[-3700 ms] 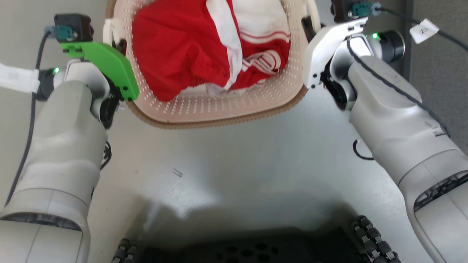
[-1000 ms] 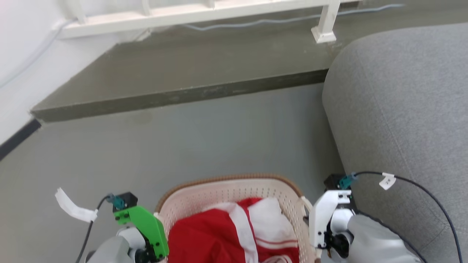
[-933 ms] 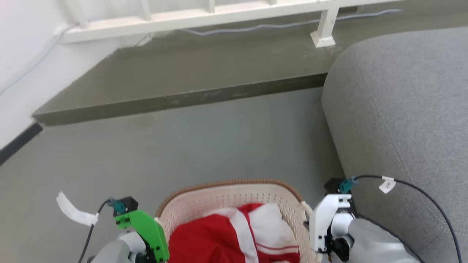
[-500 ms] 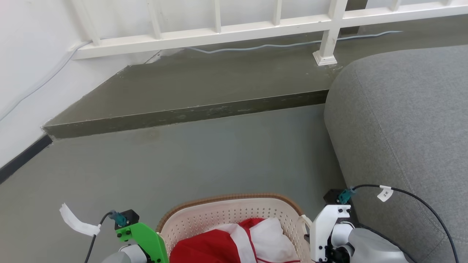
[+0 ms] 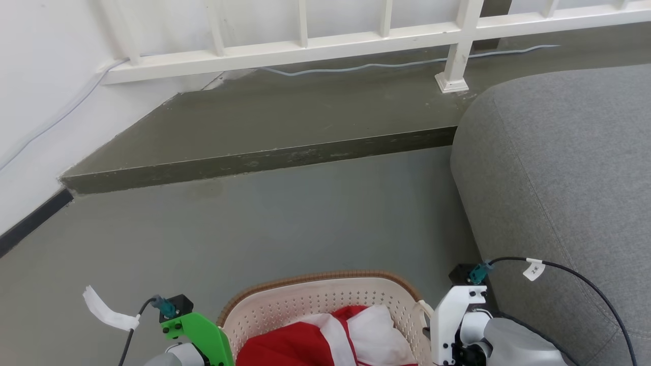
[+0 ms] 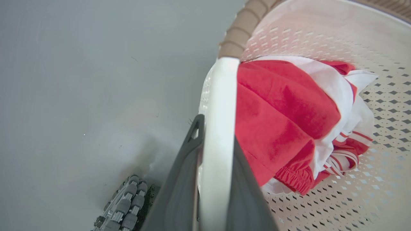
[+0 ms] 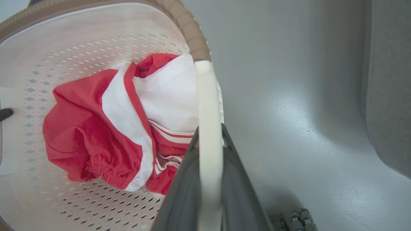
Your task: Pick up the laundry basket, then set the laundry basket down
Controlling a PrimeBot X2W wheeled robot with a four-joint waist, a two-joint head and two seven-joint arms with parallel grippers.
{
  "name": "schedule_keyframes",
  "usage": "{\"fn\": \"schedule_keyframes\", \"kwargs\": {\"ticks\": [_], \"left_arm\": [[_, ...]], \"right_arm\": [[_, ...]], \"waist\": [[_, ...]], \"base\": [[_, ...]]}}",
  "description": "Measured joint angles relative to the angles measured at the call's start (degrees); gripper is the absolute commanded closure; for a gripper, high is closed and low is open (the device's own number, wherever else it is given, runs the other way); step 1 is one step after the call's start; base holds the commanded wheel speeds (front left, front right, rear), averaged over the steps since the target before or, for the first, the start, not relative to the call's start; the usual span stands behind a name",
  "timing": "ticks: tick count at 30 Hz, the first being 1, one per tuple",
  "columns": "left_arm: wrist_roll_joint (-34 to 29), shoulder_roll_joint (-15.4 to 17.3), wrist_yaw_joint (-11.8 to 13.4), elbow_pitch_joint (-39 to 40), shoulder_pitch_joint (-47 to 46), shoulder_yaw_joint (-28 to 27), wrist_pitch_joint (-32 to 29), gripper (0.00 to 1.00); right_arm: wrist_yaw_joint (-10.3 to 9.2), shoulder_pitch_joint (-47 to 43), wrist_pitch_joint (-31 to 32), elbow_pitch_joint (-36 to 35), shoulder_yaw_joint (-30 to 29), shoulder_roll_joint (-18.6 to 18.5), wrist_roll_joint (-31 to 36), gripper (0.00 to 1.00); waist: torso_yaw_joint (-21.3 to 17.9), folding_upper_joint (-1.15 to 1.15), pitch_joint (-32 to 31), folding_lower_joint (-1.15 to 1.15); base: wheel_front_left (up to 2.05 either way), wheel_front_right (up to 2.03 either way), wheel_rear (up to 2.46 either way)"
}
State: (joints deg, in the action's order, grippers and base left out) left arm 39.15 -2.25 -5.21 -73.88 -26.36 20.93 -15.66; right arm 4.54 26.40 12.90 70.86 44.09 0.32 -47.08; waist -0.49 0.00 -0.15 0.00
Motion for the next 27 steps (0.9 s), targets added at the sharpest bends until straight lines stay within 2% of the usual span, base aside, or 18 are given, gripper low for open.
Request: {"fn": "schedule_keyframes", "kwargs": {"ticks": [27], "left_arm": [[0.5, 0.0, 0.4, 0.0, 0.0, 0.3, -0.5, 1.00]], "right_arm": [[-0.18, 0.0, 0.0, 0.0, 0.6, 0.0, -0.8, 1.00]], "waist": [[-0.5, 0.00, 0.5, 0.00]], "base": [[0.00, 0.00, 0.00]]}}
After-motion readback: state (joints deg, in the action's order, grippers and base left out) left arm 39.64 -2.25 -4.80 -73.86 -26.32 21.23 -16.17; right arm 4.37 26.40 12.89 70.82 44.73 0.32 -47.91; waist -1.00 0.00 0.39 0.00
